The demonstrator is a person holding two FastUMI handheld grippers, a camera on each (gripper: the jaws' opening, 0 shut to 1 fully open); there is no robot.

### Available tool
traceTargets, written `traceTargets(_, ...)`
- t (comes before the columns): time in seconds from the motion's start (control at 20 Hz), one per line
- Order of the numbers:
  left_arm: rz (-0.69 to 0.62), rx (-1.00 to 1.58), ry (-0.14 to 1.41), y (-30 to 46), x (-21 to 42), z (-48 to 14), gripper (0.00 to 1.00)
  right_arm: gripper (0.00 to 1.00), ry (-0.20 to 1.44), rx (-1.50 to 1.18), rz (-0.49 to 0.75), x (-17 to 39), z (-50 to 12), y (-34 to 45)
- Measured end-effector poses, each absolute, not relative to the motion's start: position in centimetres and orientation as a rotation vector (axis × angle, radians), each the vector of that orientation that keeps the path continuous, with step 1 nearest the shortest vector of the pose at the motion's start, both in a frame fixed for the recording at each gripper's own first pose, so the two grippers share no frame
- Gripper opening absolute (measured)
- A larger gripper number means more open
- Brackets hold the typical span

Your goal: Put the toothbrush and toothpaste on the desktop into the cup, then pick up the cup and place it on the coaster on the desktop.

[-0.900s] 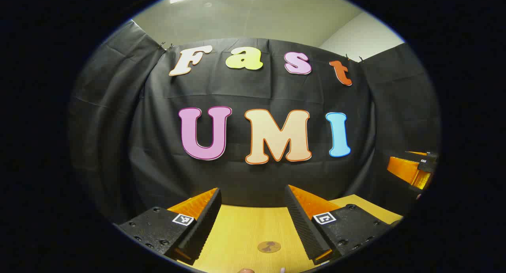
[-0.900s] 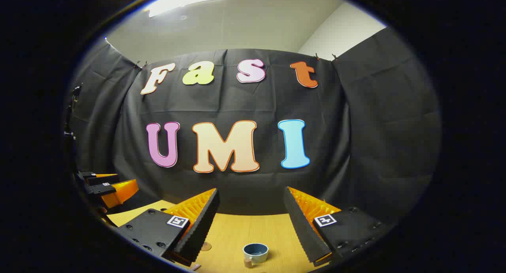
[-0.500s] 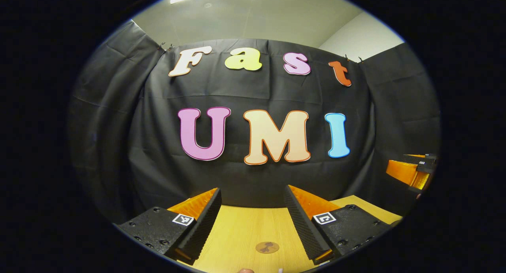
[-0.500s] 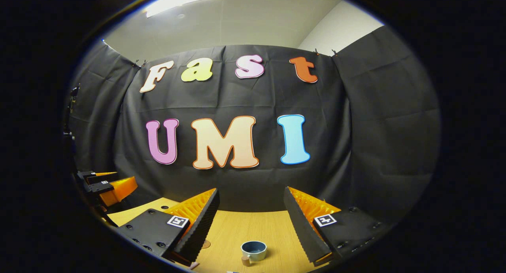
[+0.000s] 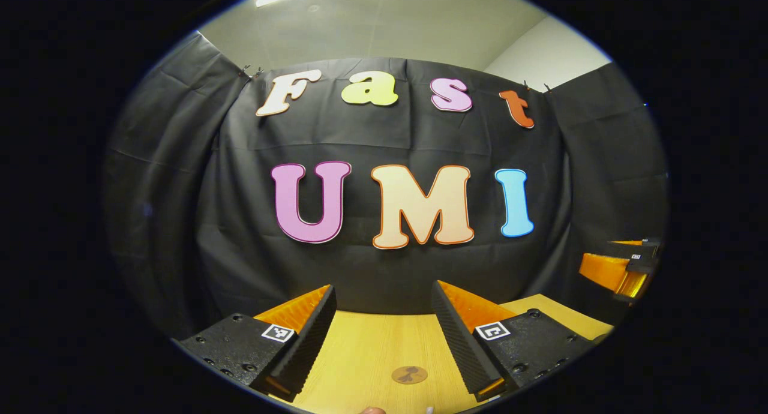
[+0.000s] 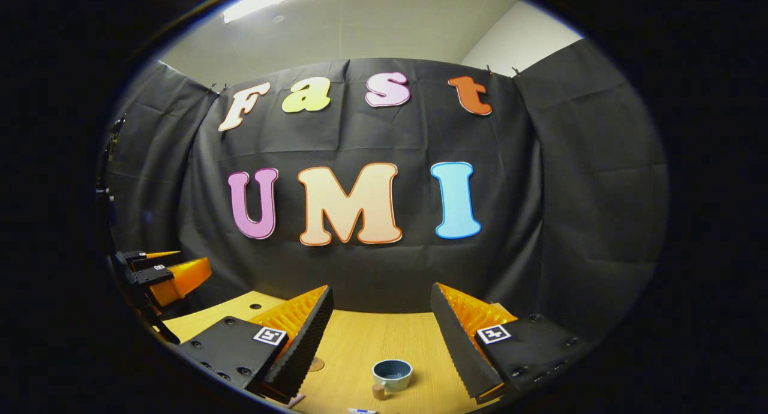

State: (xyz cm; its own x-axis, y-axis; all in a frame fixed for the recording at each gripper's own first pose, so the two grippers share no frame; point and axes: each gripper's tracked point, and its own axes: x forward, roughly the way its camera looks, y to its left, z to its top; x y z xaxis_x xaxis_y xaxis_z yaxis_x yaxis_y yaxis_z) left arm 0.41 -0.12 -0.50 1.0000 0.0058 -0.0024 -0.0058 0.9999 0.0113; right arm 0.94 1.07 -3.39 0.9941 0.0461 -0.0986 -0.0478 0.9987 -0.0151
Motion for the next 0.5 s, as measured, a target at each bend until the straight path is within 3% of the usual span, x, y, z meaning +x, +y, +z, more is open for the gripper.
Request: traceTargets(0.5,0.011,0.012,-0.004,0.6,-0.1,-0.6,0.93,0.99,0.375,-0.047,0.079,-0.3,-13.7,1.7)
